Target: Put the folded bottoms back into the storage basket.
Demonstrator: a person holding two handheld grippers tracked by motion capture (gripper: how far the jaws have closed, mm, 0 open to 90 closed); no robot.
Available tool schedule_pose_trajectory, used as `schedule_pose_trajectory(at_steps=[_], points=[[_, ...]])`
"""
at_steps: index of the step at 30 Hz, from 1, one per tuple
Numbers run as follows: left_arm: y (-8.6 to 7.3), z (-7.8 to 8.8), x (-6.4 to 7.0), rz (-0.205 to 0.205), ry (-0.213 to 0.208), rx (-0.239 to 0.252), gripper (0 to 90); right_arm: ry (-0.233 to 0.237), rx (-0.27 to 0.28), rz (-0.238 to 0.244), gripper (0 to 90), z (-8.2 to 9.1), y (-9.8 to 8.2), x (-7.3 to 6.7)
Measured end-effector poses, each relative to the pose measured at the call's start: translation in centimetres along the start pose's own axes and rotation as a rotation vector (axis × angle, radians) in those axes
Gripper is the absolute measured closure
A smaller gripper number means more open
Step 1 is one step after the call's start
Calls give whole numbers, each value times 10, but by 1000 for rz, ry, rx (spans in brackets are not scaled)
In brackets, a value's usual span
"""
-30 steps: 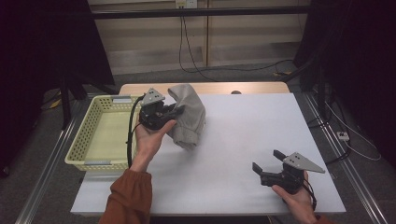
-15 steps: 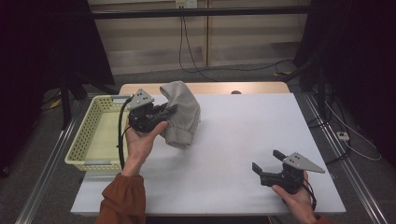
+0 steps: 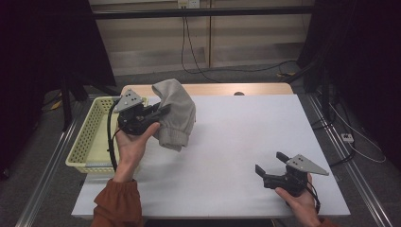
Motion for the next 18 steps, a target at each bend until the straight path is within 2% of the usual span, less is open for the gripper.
schedule_pose_trajectory(at_steps=[9,13,18], points=[[-2,13,-3,-19,26,1,769,1,-1,3,40,0,0,0],[0,20,-4,-9,29,14,769,3,1,5,40,0,0,-1],[2,27,-5,-32,49,16,770,4,0,6,40,0,0,-1]])
Point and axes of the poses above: each handheld gripper's, and its own axes: z roughly backward along the jaws, y roughly out of its top, x roughly to its right, the point moved 7 cm from there along -z, roughly forward along the jaws, and after that the axes turned 7 degrees about -z, right-handed, at the moved point
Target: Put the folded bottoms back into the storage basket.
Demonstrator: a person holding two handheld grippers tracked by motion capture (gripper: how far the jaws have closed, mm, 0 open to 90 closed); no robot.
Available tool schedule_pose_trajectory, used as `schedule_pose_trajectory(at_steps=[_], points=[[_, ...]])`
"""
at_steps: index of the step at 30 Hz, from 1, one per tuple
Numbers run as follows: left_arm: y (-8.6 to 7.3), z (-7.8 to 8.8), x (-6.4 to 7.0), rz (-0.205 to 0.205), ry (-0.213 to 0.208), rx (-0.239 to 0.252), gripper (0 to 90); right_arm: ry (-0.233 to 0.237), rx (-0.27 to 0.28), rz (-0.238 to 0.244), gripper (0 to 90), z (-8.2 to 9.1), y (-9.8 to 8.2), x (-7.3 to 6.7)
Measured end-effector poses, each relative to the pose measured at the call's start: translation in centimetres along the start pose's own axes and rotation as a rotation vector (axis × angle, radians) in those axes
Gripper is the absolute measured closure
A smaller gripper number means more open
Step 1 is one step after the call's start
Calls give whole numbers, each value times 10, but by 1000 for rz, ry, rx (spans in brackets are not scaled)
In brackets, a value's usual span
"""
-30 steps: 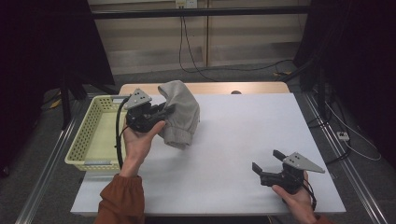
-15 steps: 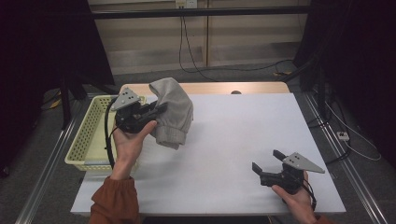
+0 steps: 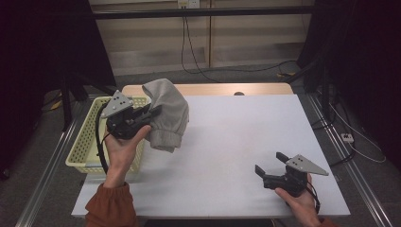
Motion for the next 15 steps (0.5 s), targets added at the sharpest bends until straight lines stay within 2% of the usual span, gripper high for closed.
schedule_pose_trajectory(at_steps=[2,9,15], points=[[1,2,-2,-7,19,-2,770,2,3,-2,40,0,0,0],[5,10,-7,-8,34,13,770,1,4,-2,41,0,1,0],[6,22,-11,8,47,26,769,5,6,-2,40,0,1,-1]])
Point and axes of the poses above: each handheld gripper's, and its own axes: z roughly backward along the jaws, y roughly out of its top, x roughly to its right, the point moved 7 cm from there along -z, roughly forward along the jaws, and after that the axes turned 7 degrees about -z, right-handed, at the moved point
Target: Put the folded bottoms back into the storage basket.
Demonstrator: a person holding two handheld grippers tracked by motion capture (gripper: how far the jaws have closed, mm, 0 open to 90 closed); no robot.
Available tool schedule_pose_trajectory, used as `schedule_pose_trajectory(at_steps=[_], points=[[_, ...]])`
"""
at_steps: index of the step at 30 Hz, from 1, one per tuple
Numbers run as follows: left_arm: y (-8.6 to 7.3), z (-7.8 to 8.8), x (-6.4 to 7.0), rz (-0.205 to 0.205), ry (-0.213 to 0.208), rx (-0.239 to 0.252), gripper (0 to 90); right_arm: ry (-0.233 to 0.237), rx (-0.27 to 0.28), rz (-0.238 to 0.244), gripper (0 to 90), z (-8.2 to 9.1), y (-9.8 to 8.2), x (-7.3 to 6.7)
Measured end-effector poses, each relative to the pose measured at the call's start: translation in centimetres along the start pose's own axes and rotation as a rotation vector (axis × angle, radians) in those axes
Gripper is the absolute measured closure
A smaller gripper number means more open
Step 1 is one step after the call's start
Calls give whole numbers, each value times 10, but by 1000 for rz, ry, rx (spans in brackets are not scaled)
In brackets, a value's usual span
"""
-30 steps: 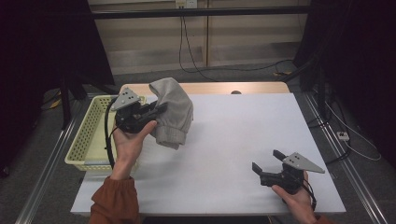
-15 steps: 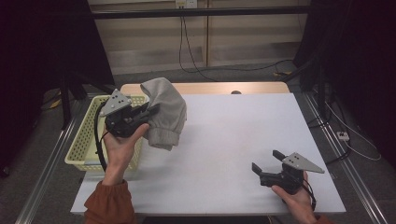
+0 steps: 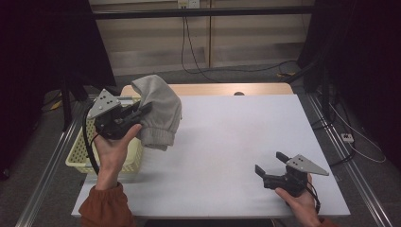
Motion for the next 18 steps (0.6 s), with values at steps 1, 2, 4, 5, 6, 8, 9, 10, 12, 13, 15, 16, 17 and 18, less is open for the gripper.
schedule_pose_trajectory(at_steps=[1,2,4,5,6,8,9,10,12,13,15,16,17,18], points=[[0,2,-1,-2,3,-1,769,-1,1,2,40,0,0,0],[1,3,-2,1,6,2,769,1,1,5,40,1,0,-1],[2,7,-4,6,14,11,769,2,2,3,40,1,0,-1],[3,9,-5,6,16,16,769,2,2,2,40,0,0,0],[3,11,-6,2,19,15,769,1,3,-3,40,0,0,0],[4,15,-8,2,24,21,769,1,2,0,40,0,0,0],[5,16,-9,4,25,24,769,1,2,0,40,0,0,0],[5,17,-10,3,27,22,769,1,2,1,40,0,0,0],[5,19,-11,4,27,25,769,1,4,-1,40,0,0,-1],[5,20,-12,1,29,20,769,2,2,5,40,0,0,0],[5,24,-15,6,38,31,769,2,2,5,40,0,0,-1],[6,26,-16,11,38,42,769,3,2,5,40,1,0,-1],[6,28,-17,11,40,40,769,4,3,5,40,1,0,-1],[6,29,-18,8,48,36,769,4,3,5,40,1,0,-1]])
Point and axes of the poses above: each handheld gripper's, and its own axes: z roughly backward along the jaws, y roughly out of its top, x roughly to its right, the point moved 7 cm from there along -z, roughly forward along the jaws, and after that the axes turned 7 degrees about -z, right-handed, at the moved point
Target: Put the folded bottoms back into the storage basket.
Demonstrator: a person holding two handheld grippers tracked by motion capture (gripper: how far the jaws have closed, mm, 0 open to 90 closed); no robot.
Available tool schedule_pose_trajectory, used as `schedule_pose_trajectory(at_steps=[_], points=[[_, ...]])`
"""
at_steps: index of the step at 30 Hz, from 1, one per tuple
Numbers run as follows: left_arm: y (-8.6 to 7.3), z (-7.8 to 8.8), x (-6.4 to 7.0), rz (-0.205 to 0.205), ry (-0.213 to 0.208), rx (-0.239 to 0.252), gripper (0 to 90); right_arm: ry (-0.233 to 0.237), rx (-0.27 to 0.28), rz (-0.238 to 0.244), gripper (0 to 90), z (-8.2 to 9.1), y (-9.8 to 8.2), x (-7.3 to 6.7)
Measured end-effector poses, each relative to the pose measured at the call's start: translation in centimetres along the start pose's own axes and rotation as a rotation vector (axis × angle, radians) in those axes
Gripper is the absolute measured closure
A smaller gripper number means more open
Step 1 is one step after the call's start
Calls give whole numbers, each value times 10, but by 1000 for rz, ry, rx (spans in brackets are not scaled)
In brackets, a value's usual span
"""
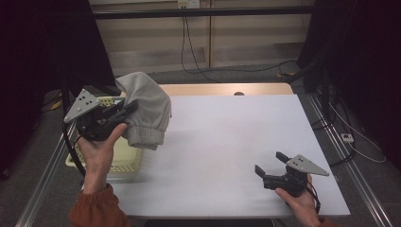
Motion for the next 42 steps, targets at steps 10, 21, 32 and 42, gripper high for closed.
schedule_pose_trajectory(at_steps=[10,21,32,42], points=[[3,15,-11,10,17,19,769,0,-1,2,41,0,0,0],[-1,31,-29,24,42,20,769,1,-1,2,40,0,0,0],[-9,43,-48,50,67,6,769,2,-3,0,40,-1,-1,-1],[-22,45,-63,85,75,-19,769,1,-3,3,40,-1,0,-1]])
Point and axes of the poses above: each handheld gripper's, and its own axes: z roughly backward along the jaws, y roughly out of its top, x roughly to its right, the point moved 7 cm from there along -z, roughly forward along the jaws, and after that the axes turned 7 degrees about -z, right-handed, at the moved point
